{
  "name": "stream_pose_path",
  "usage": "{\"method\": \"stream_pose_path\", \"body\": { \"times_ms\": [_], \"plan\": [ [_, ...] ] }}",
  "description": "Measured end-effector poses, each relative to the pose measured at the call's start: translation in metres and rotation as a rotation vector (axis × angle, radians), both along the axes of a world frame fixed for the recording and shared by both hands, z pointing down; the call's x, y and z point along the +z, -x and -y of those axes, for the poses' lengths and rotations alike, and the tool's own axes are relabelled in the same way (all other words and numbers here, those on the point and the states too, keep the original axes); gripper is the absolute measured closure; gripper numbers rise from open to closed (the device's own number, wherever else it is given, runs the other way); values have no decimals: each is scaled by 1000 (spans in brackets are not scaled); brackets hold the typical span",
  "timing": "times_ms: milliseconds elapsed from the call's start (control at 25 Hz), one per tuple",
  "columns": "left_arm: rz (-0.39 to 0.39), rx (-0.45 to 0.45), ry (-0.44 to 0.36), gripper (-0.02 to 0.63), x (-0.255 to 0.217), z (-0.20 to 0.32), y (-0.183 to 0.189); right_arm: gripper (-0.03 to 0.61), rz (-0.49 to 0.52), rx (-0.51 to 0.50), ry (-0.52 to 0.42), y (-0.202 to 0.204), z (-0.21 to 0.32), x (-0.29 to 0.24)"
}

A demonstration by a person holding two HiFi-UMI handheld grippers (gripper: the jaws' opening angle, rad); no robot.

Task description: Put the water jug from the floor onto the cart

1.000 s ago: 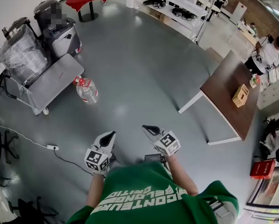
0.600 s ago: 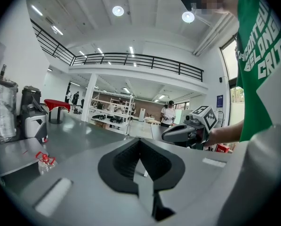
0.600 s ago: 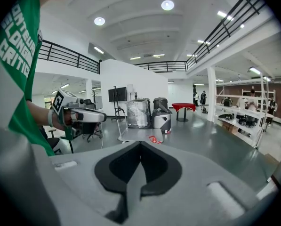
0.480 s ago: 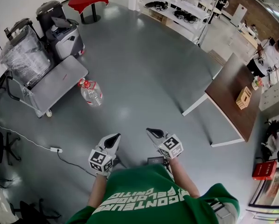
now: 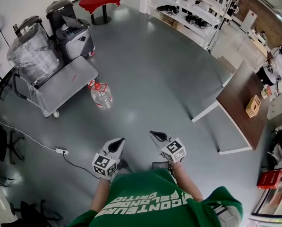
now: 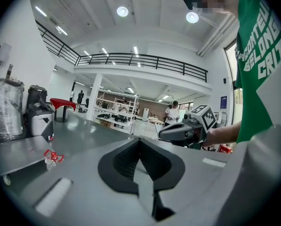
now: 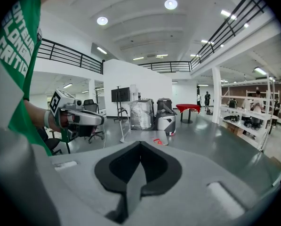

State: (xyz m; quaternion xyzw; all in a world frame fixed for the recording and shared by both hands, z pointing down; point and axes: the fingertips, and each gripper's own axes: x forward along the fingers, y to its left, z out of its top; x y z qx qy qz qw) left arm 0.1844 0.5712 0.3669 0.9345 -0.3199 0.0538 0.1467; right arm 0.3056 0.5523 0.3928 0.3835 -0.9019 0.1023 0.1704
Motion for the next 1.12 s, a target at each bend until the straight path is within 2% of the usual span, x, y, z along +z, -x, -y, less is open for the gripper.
{"method": "stream_pose_path", "body": {
  "times_ms": [680,1120],
  "plan": [
    [-15,-29,3,606,4,19,75,589,-23,-18,-9,71,23,-2],
    [-39,14,14,606,8,17,86,589,-47,-39,-8,100,12,1]
  ]
}}
